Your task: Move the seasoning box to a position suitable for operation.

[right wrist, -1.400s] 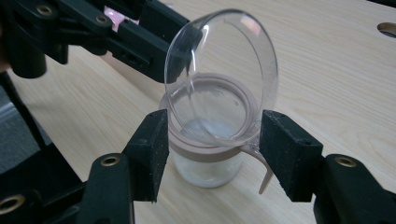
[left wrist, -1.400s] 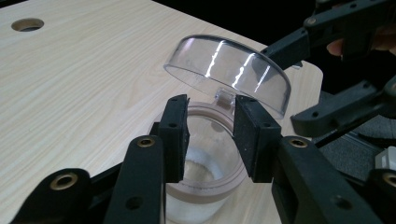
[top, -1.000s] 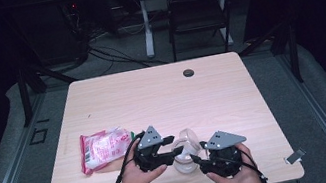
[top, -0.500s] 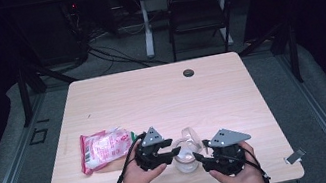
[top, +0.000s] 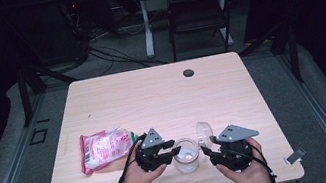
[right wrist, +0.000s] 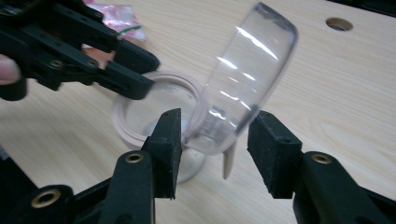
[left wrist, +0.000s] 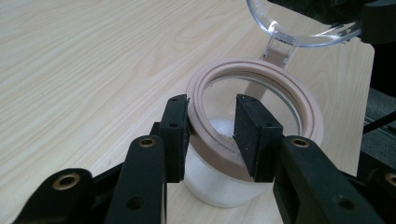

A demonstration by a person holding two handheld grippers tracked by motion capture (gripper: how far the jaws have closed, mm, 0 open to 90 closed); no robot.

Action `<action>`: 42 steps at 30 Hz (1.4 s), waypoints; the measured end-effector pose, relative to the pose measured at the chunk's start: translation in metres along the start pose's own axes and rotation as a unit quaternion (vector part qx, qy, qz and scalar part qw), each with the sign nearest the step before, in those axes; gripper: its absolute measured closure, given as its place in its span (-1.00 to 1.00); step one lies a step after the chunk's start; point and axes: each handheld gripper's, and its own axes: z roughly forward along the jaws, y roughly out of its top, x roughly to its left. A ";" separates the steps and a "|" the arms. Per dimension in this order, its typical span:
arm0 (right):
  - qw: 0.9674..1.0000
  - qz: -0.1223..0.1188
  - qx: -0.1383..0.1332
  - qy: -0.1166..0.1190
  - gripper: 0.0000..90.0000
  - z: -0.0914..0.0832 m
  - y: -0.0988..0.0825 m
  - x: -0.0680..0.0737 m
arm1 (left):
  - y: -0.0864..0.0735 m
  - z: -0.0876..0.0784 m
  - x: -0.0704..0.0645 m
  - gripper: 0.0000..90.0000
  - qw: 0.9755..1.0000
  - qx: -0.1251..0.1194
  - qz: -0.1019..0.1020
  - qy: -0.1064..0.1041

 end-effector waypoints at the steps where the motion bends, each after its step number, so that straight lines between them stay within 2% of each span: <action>1: 1.000 0.000 0.000 0.000 0.23 0.000 0.000 0.000 | 0.000 0.000 0.000 0.46 1.000 0.000 0.000 0.000; 4: 0.999 0.027 -0.002 0.025 0.24 0.002 -0.003 -0.007 | 0.000 0.000 0.000 0.46 1.000 -0.001 0.000 -0.001; 5: 0.999 0.030 -0.004 0.026 0.24 0.003 -0.004 -0.007 | 0.000 0.000 0.000 0.46 1.000 -0.002 0.000 -0.001; 13: 0.999 0.029 0.002 0.024 0.23 0.007 -0.006 -0.007 | -0.001 0.000 0.000 0.46 1.000 -0.001 0.000 0.001; 18: 0.999 0.039 0.001 0.028 0.24 0.011 -0.008 -0.007 | -0.001 0.001 -0.006 0.46 0.999 -0.006 0.024 0.023; 20: 0.999 0.041 0.000 0.031 0.28 0.013 -0.009 -0.006 | -0.001 0.002 -0.007 0.44 0.999 -0.006 0.024 0.025; 22: 0.998 0.042 0.001 0.035 0.32 0.014 -0.009 -0.007 | -0.001 0.001 -0.006 0.26 0.999 -0.010 0.026 0.041; 25: 0.999 0.042 -0.003 0.030 0.38 0.015 -0.010 -0.007 | -0.002 -0.002 -0.005 0.23 0.998 -0.015 0.028 0.049; 28: 0.999 0.047 -0.008 0.027 0.46 0.017 -0.009 -0.012 | -0.003 -0.009 0.000 0.20 0.998 -0.029 0.011 0.054; 29: 0.999 0.047 -0.008 0.027 0.46 0.017 -0.009 -0.012 | -0.003 -0.009 0.000 0.20 0.998 -0.029 0.011 0.054; 30: 0.998 0.049 -0.013 0.029 0.49 0.019 -0.009 -0.014 | -0.005 -0.013 0.002 0.19 0.998 -0.034 0.000 0.053; 34: 0.998 0.053 -0.018 0.027 0.54 0.022 -0.008 -0.018 | -0.007 -0.018 0.005 0.19 0.997 -0.039 -0.007 0.061; 42: 0.995 0.074 -0.033 0.049 0.61 0.034 -0.003 -0.034 | -0.018 -0.035 0.013 0.19 0.995 -0.039 -0.023 0.085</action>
